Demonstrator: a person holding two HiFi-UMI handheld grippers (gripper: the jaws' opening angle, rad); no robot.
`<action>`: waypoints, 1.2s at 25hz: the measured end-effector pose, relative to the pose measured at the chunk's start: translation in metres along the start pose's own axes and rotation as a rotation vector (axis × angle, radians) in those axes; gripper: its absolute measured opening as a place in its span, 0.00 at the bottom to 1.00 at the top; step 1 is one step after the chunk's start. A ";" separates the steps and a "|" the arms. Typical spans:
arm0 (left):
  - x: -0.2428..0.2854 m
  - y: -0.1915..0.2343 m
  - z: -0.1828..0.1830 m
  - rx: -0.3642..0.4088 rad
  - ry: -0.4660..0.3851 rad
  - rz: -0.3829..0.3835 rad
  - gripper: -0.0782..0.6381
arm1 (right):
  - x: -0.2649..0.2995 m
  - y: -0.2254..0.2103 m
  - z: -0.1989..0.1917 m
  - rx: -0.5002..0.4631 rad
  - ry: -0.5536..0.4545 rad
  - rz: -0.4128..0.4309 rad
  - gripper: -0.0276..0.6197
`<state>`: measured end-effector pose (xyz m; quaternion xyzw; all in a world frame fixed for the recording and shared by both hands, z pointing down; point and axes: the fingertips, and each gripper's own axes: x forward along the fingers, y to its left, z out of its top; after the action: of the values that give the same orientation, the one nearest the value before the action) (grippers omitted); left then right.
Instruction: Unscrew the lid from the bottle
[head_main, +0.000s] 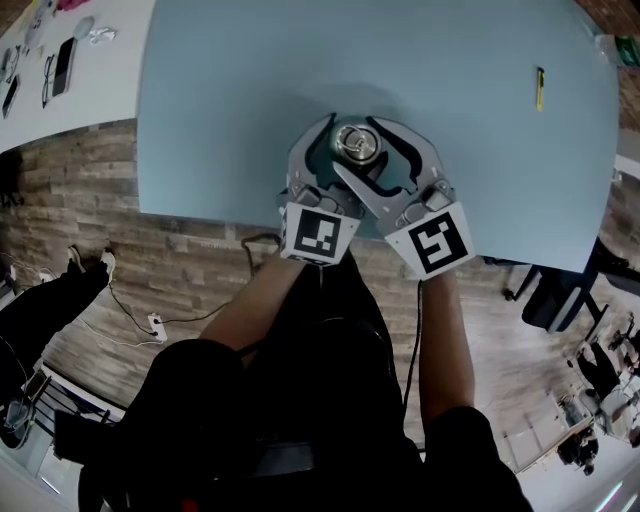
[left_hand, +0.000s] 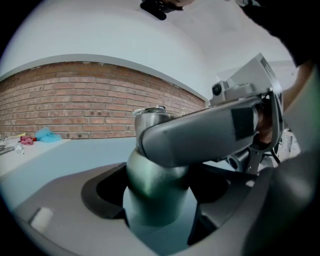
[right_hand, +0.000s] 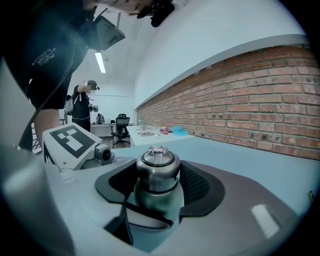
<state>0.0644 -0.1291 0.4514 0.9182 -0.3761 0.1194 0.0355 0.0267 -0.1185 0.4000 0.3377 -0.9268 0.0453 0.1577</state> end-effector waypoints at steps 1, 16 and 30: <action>0.000 0.000 0.000 0.002 0.001 -0.009 0.61 | 0.000 0.000 0.000 0.001 -0.001 0.007 0.45; -0.001 -0.003 -0.003 0.026 0.014 -0.140 0.62 | 0.001 0.003 0.001 -0.028 0.005 0.122 0.45; 0.002 -0.005 -0.003 0.054 0.013 -0.263 0.62 | 0.002 0.001 0.003 -0.049 -0.015 0.214 0.45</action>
<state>0.0688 -0.1262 0.4545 0.9594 -0.2487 0.1298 0.0285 0.0239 -0.1188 0.3980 0.2330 -0.9597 0.0369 0.1529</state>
